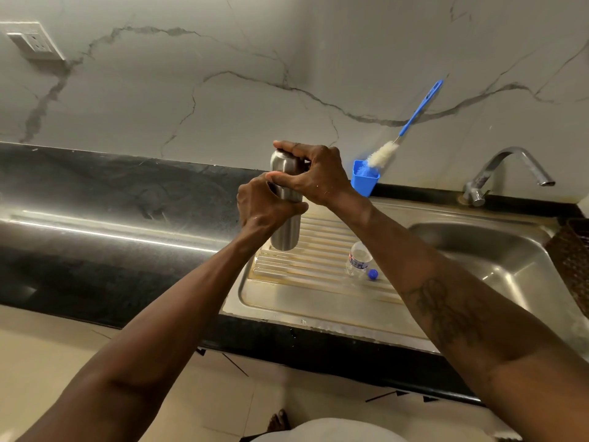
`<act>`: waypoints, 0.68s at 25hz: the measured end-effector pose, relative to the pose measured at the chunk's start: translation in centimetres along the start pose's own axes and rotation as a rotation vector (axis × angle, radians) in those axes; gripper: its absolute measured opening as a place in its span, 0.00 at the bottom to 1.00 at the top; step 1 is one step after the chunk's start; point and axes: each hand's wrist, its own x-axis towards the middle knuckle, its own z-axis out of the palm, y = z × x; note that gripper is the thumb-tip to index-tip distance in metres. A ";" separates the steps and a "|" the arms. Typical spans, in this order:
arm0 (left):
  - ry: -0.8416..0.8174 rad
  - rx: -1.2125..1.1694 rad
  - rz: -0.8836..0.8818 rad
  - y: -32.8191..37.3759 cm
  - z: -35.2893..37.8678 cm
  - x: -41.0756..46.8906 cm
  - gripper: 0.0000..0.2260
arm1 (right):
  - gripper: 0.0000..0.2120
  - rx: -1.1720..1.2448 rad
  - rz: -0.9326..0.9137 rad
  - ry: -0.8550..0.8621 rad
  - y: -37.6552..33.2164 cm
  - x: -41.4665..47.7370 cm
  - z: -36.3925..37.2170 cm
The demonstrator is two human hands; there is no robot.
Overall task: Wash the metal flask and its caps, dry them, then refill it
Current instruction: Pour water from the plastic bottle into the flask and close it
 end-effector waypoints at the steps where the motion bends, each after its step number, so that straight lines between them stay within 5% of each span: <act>1: 0.001 0.016 -0.001 -0.2 0.1 0.0 0.28 | 0.36 -0.021 0.004 0.018 0.0 -0.1 0.2; 10: 0.027 0.063 0.030 -2.7 -1.6 1.9 0.28 | 0.50 -0.023 0.048 0.031 -1.4 0.9 2.4; 17: 0.041 0.011 -0.015 -7.1 -3.6 1.2 0.32 | 0.53 0.117 0.115 -0.140 -0.7 0.8 7.1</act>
